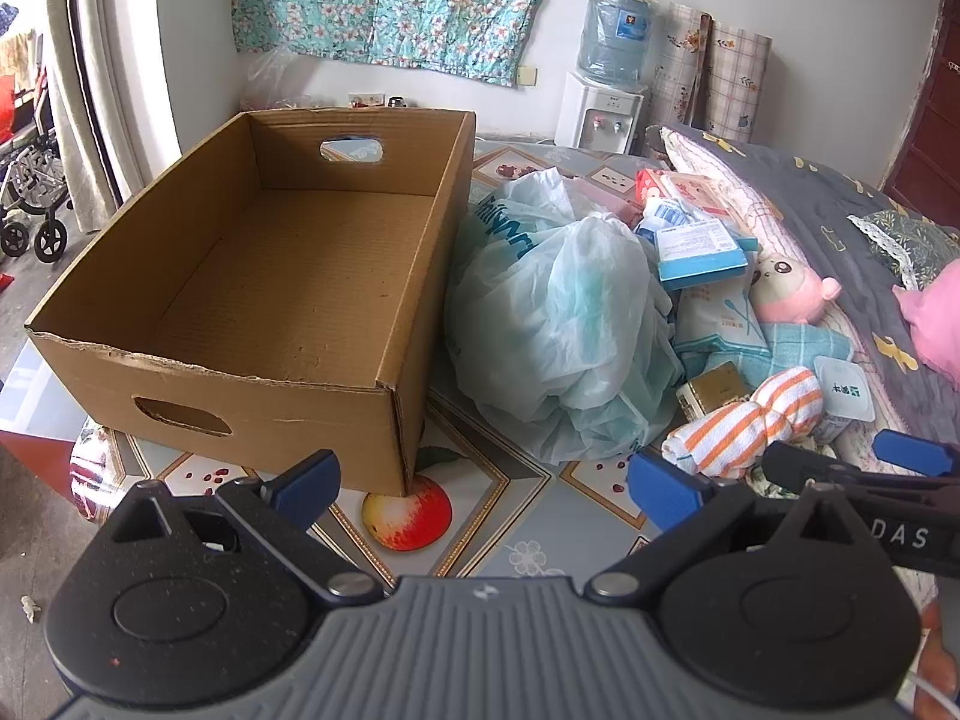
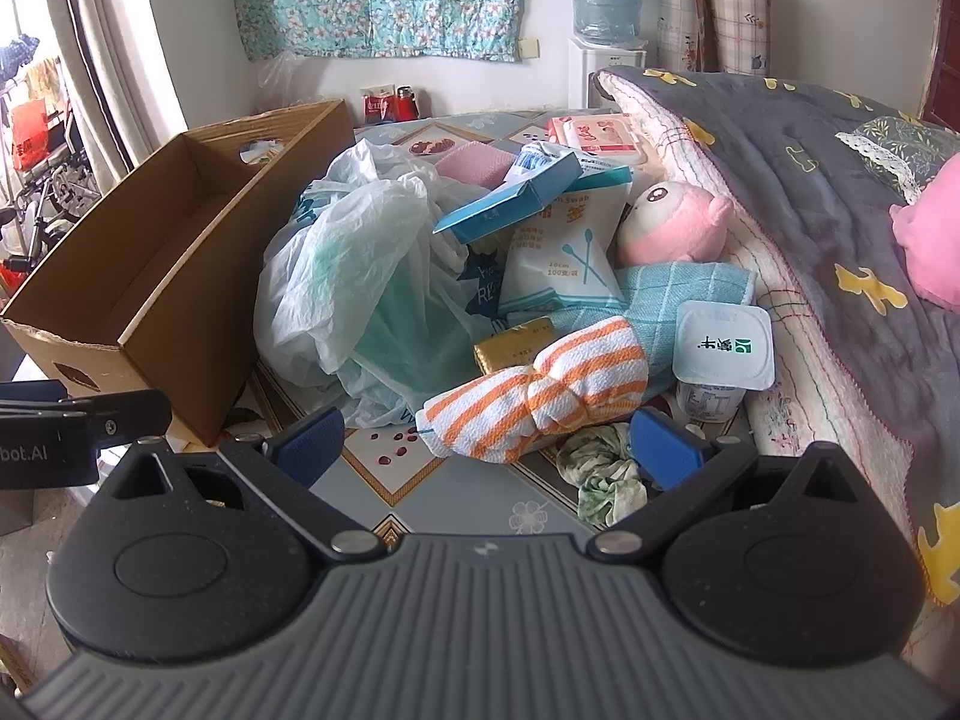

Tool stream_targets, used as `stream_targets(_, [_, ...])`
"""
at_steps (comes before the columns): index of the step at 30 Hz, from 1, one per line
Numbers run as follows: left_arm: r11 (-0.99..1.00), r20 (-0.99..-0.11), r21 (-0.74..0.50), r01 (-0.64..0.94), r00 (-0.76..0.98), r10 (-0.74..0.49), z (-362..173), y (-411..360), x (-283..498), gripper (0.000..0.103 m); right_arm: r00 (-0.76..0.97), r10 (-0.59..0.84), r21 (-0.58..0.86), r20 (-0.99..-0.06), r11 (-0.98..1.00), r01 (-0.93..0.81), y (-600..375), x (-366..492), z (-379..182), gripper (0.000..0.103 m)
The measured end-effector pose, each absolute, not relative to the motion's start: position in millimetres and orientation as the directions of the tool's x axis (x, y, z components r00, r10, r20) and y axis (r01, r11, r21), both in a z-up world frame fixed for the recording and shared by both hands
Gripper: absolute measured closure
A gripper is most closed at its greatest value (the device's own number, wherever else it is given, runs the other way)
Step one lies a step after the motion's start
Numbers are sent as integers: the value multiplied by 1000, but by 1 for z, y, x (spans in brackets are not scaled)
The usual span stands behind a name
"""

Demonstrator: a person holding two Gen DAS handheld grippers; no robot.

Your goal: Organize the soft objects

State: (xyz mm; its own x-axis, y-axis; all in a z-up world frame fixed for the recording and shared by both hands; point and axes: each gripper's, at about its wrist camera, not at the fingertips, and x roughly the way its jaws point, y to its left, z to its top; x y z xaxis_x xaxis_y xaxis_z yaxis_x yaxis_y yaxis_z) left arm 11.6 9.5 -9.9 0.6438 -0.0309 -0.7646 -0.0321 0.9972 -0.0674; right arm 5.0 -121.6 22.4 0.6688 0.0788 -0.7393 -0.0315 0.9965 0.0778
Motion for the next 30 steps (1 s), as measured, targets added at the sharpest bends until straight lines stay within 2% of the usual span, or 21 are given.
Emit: stream_targets(30, [998,-769,-59,-30,638,-26,-11,2,10,0,668,81,90,-740,996,-22,-127,5,20,1])
